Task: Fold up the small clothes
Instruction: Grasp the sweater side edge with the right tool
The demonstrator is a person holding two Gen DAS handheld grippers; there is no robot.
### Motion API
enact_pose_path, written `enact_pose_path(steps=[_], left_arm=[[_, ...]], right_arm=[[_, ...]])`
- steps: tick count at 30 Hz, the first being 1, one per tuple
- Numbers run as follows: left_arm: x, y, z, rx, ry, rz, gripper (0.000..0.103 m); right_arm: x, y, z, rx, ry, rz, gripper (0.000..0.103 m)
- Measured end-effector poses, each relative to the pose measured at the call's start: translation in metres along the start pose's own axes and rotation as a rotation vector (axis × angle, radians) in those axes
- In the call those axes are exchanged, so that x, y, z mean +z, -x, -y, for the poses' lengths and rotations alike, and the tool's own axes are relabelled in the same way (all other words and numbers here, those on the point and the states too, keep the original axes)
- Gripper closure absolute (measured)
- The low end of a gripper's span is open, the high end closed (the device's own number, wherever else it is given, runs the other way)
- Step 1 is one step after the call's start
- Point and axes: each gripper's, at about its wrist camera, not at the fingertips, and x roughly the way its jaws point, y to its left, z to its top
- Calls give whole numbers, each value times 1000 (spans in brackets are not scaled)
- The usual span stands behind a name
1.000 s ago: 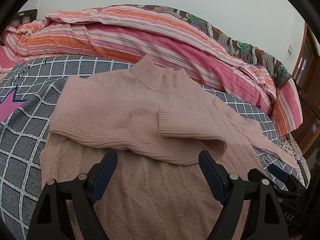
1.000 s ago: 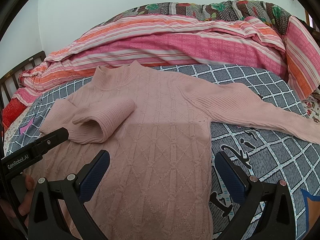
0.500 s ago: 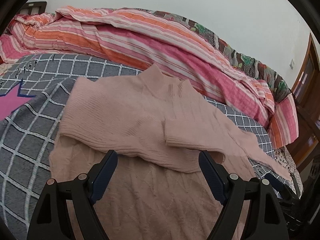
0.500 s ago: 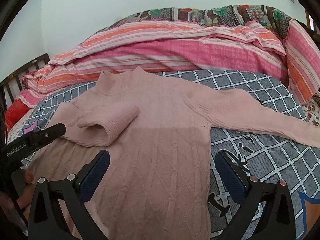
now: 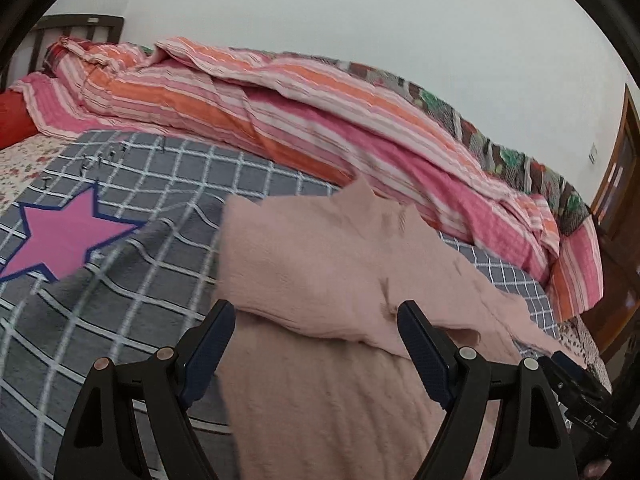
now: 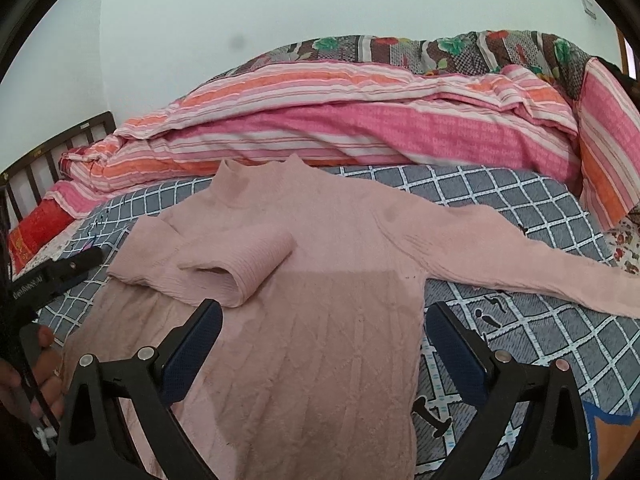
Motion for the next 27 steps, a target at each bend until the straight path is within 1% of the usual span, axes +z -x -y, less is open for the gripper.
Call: enact_pose_path(steps=[2,5,7,10,13,14,15,17,18,20,21,22,24,26,27], left_arm=[[3,5,-7,6,2,17,21],[8,10,-18,12,10,28,21],[10,10,-26,8,28,22,21],[14,6,-38,9,62,7,21],[16,3,-50,4,102,-9,21],[17,3,-54,2,114,-13,21],[17,2,-58,0,130,-18,21],[17,1,-64,0,149,-26,21],[16,-1,-67,0,160,-36,21],[16,-6,-71,2,177,-58,21],[16,-7,-72,3,181,-66,21],[17,-9,-73,6,182,-72,21],[17,-10,-73,13,183,-74,21],[17,-11,-72,18,185,-75,21],[17,-13,-71,18,185,-77,21]], right_arm=[[1,-1,-1,5,6,-4,7],[3,-7,-6,12,18,-27,14],[7,-12,-10,33,20,-49,19],[17,-22,-22,67,23,-76,22],[26,-35,-44,70,92,-98,23],[28,-40,-51,62,114,-106,23],[29,-51,-60,36,148,-133,25],[29,-70,-72,-5,179,-187,33],[29,-78,-75,-8,187,-206,38],[28,-94,-80,-35,200,-251,42],[28,-100,-81,-57,202,-269,49],[30,-104,-80,-67,198,-278,59],[37,-103,-71,-59,167,-263,68],[46,-95,-52,-51,109,-229,68],[50,-93,-43,-43,86,-225,68]])
